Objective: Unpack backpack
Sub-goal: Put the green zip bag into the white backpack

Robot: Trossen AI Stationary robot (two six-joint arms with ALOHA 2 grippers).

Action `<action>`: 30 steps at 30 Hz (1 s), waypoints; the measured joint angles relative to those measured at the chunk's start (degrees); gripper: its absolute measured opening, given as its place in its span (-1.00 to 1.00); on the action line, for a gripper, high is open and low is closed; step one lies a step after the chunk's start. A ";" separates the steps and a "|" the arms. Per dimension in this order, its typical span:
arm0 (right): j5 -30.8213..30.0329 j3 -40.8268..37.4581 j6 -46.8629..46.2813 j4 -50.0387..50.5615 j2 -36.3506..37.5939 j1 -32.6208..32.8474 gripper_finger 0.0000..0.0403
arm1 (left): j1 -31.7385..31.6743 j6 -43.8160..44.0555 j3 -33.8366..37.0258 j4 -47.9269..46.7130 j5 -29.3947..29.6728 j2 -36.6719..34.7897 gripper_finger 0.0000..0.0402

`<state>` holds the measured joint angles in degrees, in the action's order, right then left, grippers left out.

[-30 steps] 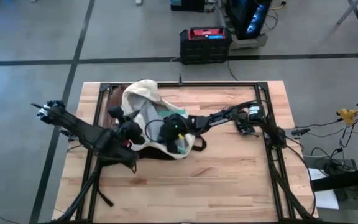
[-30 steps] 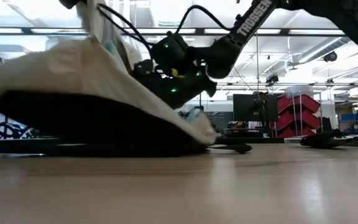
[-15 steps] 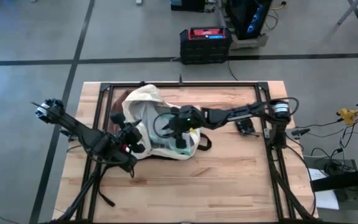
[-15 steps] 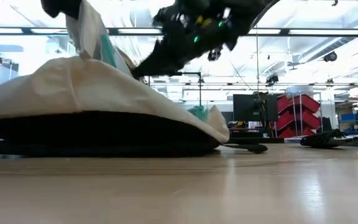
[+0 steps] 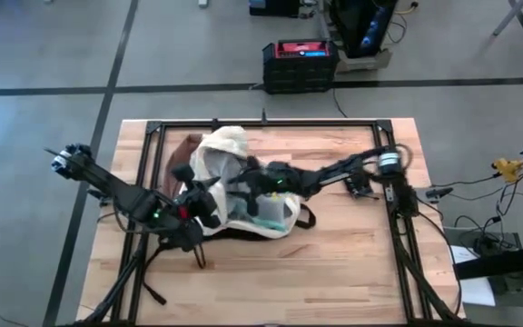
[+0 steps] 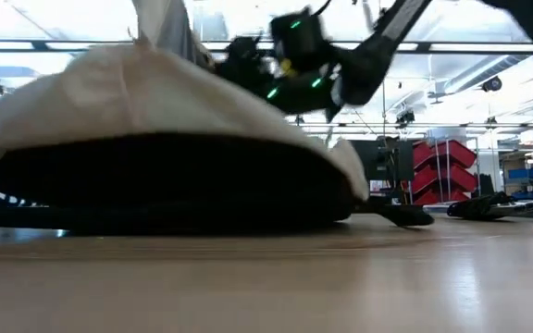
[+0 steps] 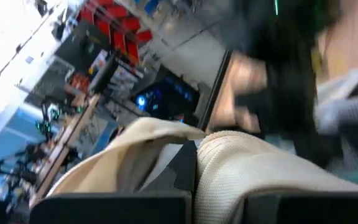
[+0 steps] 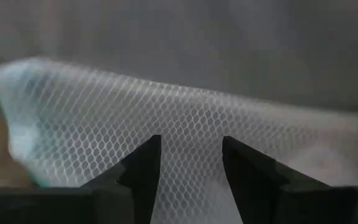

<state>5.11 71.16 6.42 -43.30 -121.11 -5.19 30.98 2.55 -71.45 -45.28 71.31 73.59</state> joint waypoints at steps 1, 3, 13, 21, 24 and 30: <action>-0.15 2.21 -0.28 1.32 -2.82 0.07 -0.30 | 0.00 -2.65 -0.71 2.37 -0.12 -0.11 -0.99; -1.27 6.23 -0.95 5.20 -7.28 -0.26 -0.33 | 0.07 -6.24 -1.78 5.83 -0.96 -0.25 -0.99; -6.43 5.65 1.61 15.10 -3.86 -3.20 -0.35 | 0.85 -1.88 1.13 7.61 -5.70 -0.41 -0.99; -0.93 -7.60 12.29 22.26 19.44 -0.81 -0.18 | 0.96 6.28 8.11 7.24 -5.87 -0.62 -0.99; -0.45 -12.62 13.45 31.70 28.63 -0.41 -0.15 | 1.50 8.34 10.10 7.30 -5.85 -0.60 -0.99; 4.38 -23.54 7.58 45.47 40.86 1.73 -0.18 | 1.43 9.60 12.13 10.58 -5.20 -0.49 -0.99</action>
<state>9.48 47.62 14.01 2.17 -80.25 -3.46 32.41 12.15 -59.32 -34.70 66.11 73.10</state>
